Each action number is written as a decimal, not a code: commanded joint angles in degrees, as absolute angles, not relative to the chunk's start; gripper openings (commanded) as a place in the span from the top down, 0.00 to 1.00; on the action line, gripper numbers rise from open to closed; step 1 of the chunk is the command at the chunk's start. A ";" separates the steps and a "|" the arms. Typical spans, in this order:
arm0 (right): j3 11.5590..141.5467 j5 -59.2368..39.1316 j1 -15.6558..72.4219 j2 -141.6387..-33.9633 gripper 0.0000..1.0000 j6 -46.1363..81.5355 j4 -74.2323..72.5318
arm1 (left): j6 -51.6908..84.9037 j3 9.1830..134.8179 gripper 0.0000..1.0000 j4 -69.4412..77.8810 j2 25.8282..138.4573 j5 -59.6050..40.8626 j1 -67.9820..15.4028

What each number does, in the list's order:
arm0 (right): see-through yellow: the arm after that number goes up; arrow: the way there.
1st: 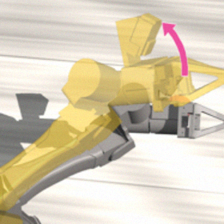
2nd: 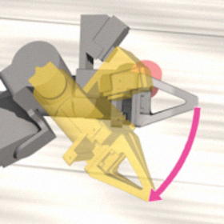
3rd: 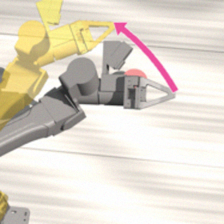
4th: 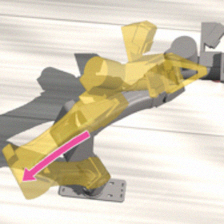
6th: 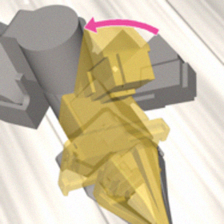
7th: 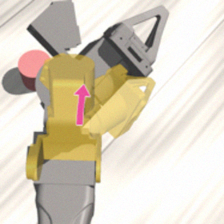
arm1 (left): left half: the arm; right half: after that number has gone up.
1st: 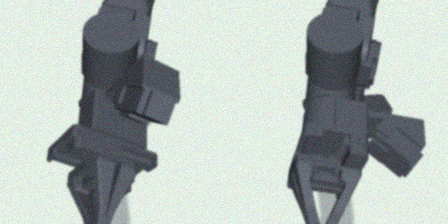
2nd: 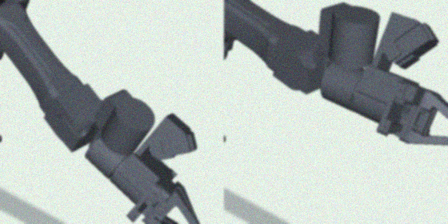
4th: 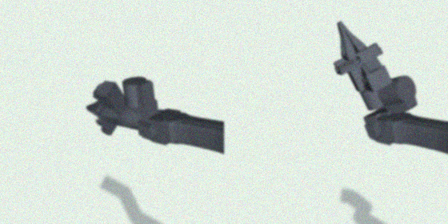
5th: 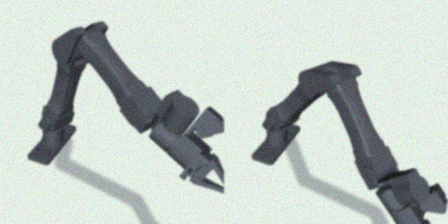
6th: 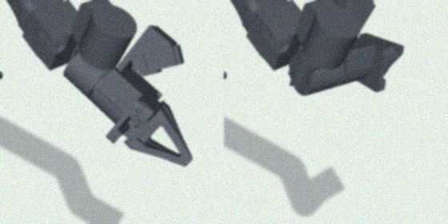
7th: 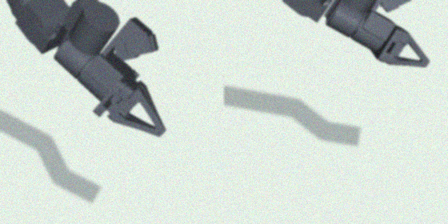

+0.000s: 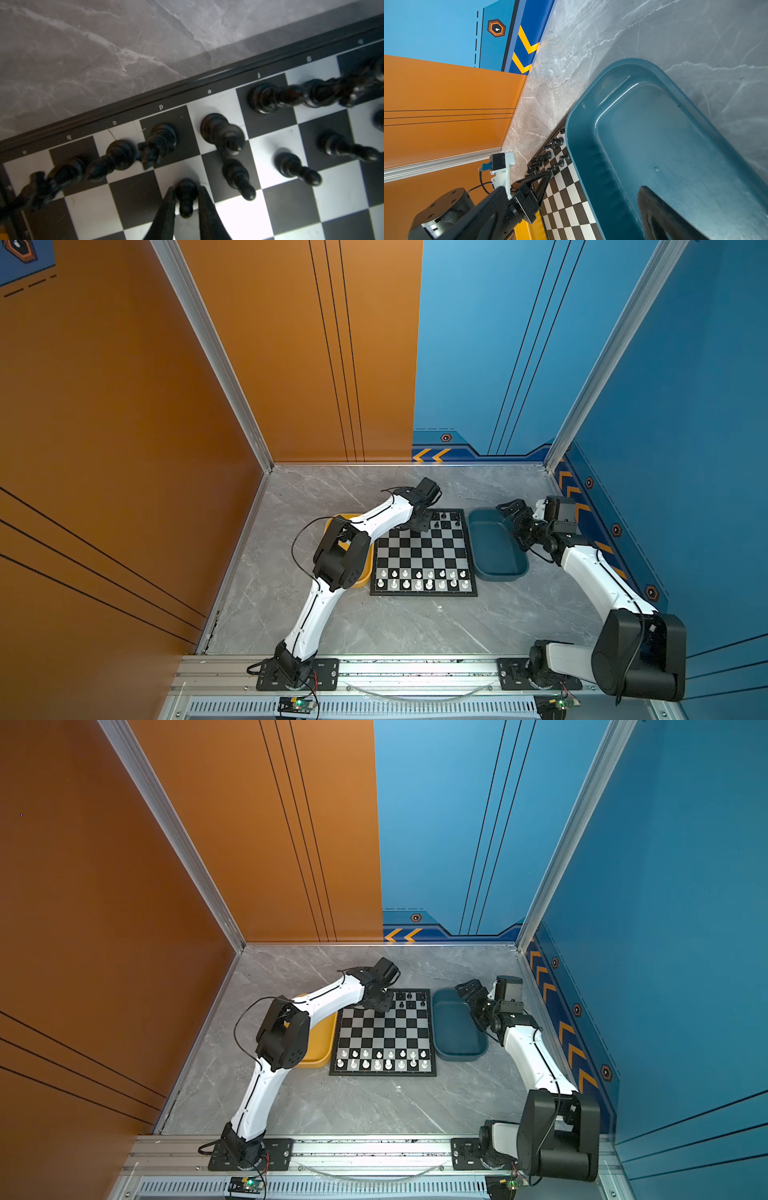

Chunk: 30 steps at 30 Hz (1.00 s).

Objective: Set up the chess pieces on the board
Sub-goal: 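Open the left gripper and raise it off the placed pawn, then move the empty left gripper back over the yellow tray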

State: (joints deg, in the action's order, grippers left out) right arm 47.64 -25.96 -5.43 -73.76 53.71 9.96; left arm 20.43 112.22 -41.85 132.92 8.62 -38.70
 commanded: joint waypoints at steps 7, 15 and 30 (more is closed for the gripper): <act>48.79 -26.98 -5.80 -73.16 0.00 51.94 10.68 | 20.21 110.11 0.72 -44.20 131.87 9.83 -39.29; 48.70 -26.89 -5.72 -72.79 0.00 52.12 10.82 | 20.30 105.73 0.69 -44.11 126.36 10.71 -39.55; 48.71 -26.62 -5.19 -72.25 0.00 52.47 10.71 | 20.57 94.41 0.66 -43.73 108.33 13.87 -39.11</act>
